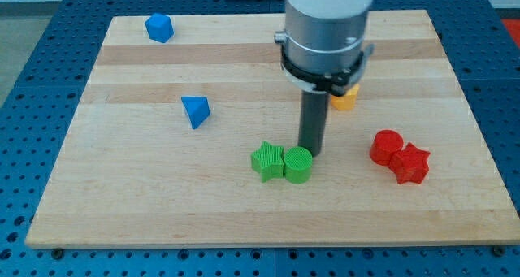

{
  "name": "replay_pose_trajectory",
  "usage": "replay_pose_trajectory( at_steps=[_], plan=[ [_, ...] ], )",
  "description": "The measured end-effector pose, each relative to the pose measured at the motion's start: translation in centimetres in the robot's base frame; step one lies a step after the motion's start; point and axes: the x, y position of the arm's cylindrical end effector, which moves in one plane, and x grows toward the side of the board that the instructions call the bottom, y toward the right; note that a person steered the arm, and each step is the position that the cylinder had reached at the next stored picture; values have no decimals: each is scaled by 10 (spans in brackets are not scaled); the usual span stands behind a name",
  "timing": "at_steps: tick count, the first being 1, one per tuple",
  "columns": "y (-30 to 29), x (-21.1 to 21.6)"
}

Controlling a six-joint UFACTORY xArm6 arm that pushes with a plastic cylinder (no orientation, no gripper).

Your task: Slide the red star along with red circle above the green star

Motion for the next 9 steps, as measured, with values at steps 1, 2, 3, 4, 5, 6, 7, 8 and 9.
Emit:
replay_pose_trajectory(
  at_steps=[1, 2, 3, 4, 5, 6, 7, 8, 9],
  plan=[
    [17, 20],
    [34, 38],
    [63, 61],
    [98, 80],
    [132, 81],
    [151, 76],
    [152, 66],
    [152, 47],
    [144, 29]
  ],
)
